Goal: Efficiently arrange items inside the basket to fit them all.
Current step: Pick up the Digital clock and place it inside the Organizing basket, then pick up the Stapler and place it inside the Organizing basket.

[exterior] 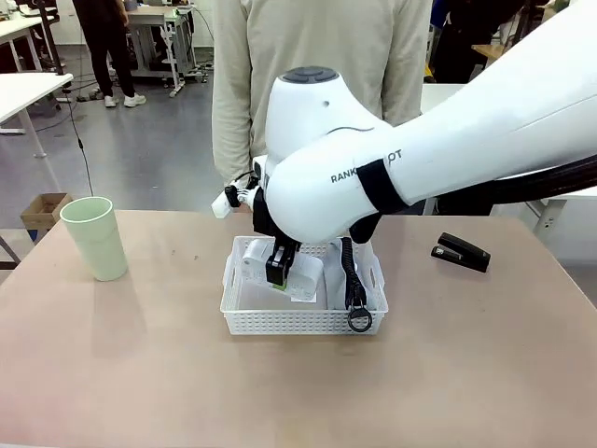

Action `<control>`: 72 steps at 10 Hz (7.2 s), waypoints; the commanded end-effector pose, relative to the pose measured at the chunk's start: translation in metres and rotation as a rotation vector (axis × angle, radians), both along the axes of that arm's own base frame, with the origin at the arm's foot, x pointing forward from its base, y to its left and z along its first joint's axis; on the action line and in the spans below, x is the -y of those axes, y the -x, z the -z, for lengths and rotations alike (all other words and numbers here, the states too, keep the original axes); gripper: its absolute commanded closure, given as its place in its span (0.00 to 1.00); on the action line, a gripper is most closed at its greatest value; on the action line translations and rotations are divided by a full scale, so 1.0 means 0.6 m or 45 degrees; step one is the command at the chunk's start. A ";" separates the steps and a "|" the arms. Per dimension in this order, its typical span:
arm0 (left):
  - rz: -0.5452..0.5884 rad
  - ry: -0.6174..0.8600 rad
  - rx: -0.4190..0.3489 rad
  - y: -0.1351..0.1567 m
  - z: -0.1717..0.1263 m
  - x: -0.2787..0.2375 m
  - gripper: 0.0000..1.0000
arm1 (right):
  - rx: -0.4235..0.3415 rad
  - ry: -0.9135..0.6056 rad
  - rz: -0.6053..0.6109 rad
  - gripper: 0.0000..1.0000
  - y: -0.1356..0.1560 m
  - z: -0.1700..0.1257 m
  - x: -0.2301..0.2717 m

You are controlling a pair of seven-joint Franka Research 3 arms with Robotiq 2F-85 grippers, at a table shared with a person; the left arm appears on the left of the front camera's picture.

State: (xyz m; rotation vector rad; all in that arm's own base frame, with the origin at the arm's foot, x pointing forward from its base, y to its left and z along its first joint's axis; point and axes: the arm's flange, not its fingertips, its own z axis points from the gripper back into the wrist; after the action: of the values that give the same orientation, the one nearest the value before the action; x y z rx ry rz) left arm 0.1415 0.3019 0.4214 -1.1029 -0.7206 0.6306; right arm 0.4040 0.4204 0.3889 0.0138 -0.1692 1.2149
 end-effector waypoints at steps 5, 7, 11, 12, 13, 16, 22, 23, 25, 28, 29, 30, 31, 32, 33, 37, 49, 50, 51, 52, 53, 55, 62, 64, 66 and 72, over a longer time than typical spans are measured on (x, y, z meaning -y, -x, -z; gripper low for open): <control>-0.002 -0.008 0.043 0.001 -0.002 0.000 0.00 | -0.097 -0.064 -0.021 0.49 -0.101 0.081 0.029; -0.002 -0.008 0.043 0.001 -0.002 0.000 0.00 | -0.127 -0.065 -0.005 0.49 -0.111 0.088 0.027; -0.002 -0.008 0.043 0.001 -0.002 0.000 0.00 | -0.157 -0.077 0.001 0.43 -0.119 0.096 0.025; -0.002 -0.008 0.043 0.001 -0.002 0.000 0.00 | -0.148 -0.071 -0.011 0.00 -0.120 0.097 0.025; -0.002 -0.008 0.043 0.001 -0.002 0.000 0.00 | -0.153 -0.078 -0.019 0.00 -0.120 0.099 0.026; -0.002 -0.008 0.043 0.001 -0.002 0.000 0.00 | -0.147 -0.095 -0.029 0.00 -0.116 0.098 0.030; -0.002 -0.008 0.043 0.001 -0.002 0.000 0.00 | -0.028 -0.284 0.094 0.00 -0.039 -0.024 0.133; -0.002 -0.008 0.043 0.001 -0.002 0.000 0.00 | 0.001 -0.309 0.167 0.00 0.007 -0.057 0.175; -0.002 -0.008 0.043 0.001 -0.002 0.000 0.00 | -0.053 -0.506 0.411 0.00 0.085 -0.078 0.282; -0.002 -0.008 0.043 0.001 -0.002 0.000 0.00 | -0.366 -0.934 0.627 0.00 0.164 -0.040 0.487; -0.002 -0.008 0.043 0.001 -0.002 0.000 0.00 | -0.456 -1.192 0.795 0.00 0.195 -0.015 0.576; -0.002 -0.008 0.043 0.001 -0.002 0.000 0.00 | -0.528 -1.388 0.957 0.00 0.225 0.009 0.648; -0.002 -0.008 0.043 0.001 -0.002 0.000 0.00 | -0.626 -1.629 1.031 0.00 0.251 0.034 0.713; -0.002 -0.008 0.043 0.001 -0.002 0.000 0.00 | -0.753 -1.762 1.023 0.00 0.264 0.064 0.751; -0.002 -0.008 0.043 0.001 -0.002 0.000 0.00 | -0.853 -1.849 0.944 0.00 0.270 0.103 0.777; -0.002 -0.008 0.043 0.001 -0.002 0.000 0.00 | -0.796 -1.853 0.978 0.00 0.169 0.029 0.855; -0.002 -0.008 0.043 0.001 -0.002 0.000 0.00 | -0.796 -1.853 0.978 0.00 0.169 0.029 0.855; -0.002 -0.008 0.043 0.001 -0.002 0.000 0.00 | -0.796 -1.853 0.978 0.00 0.169 0.029 0.855; -0.002 -0.008 0.043 0.001 -0.002 0.000 0.00 | -0.796 -1.853 0.978 0.00 0.169 0.029 0.855; -0.002 -0.008 0.043 0.001 -0.002 0.000 0.00 | -0.796 -1.853 0.978 0.00 0.169 0.029 0.855; -0.002 -0.008 0.043 0.001 -0.002 0.000 0.00 | -0.796 -1.853 0.978 0.00 0.169 0.029 0.855; -0.002 -0.008 0.043 0.001 -0.002 0.000 0.00 | -0.739 -1.608 0.900 0.00 0.125 0.001 0.837; -0.002 -0.008 0.043 0.001 -0.002 0.000 0.00 | -0.077 -0.007 1.495 0.00 -0.069 -0.042 0.713; -0.002 -0.008 0.043 0.001 -0.002 0.000 0.00 | -0.004 -0.104 1.513 0.00 -0.054 -0.070 0.747; -0.002 -0.008 0.043 0.001 -0.002 0.000 0.00 | -0.046 -0.401 1.358 0.00 -0.080 -0.036 0.721; -0.002 -0.008 0.043 0.001 -0.002 0.000 0.00 | -0.047 -0.170 1.425 0.00 -0.165 -0.016 0.725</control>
State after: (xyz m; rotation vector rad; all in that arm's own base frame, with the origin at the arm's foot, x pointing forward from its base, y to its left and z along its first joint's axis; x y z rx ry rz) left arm 0.1417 0.3041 0.4218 -1.0986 -0.7200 0.6292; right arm 0.4840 -0.0160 0.3989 0.0350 -0.2145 0.0846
